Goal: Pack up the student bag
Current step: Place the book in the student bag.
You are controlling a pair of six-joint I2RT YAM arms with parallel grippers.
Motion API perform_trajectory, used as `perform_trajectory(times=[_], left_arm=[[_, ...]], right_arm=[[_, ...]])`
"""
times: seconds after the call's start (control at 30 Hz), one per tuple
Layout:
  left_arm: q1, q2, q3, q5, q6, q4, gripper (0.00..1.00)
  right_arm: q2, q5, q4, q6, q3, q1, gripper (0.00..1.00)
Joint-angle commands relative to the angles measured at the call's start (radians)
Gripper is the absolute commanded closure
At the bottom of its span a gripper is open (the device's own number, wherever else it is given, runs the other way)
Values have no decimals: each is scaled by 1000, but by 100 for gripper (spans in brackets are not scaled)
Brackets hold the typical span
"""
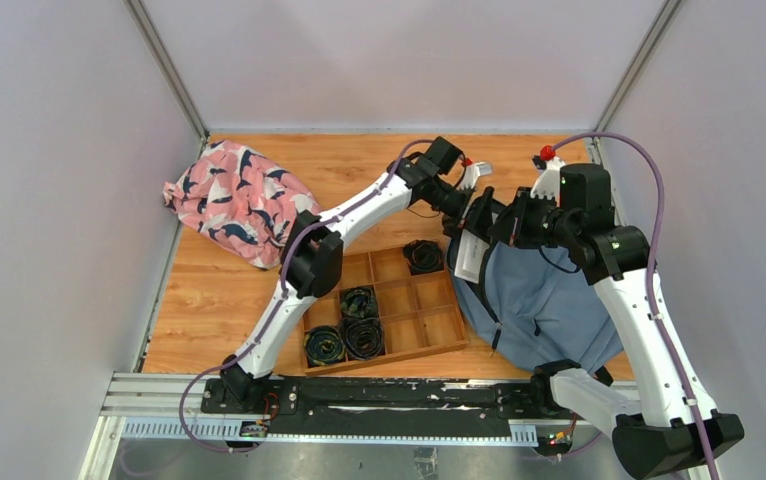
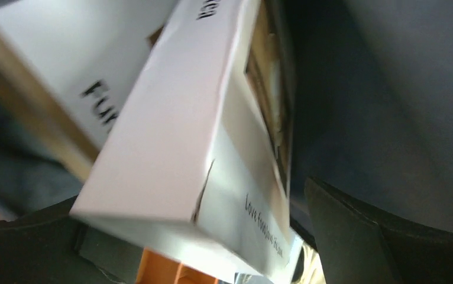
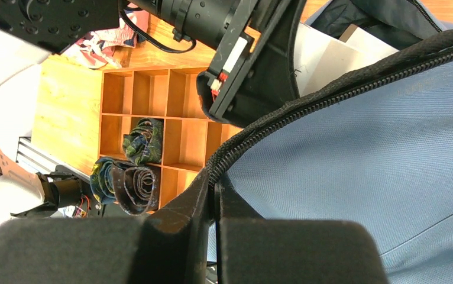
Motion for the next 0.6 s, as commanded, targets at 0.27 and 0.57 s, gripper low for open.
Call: perform_trajectory(times=[0.27,0.57], left_arm=[[53,-101,-46,-257,104,-141,0],[84,-246,-133,-440,107,-135,0]], right_arm=[[-26,-66,74,22,1,-5,96],[-29,-61,73,22,-4,-6,96]])
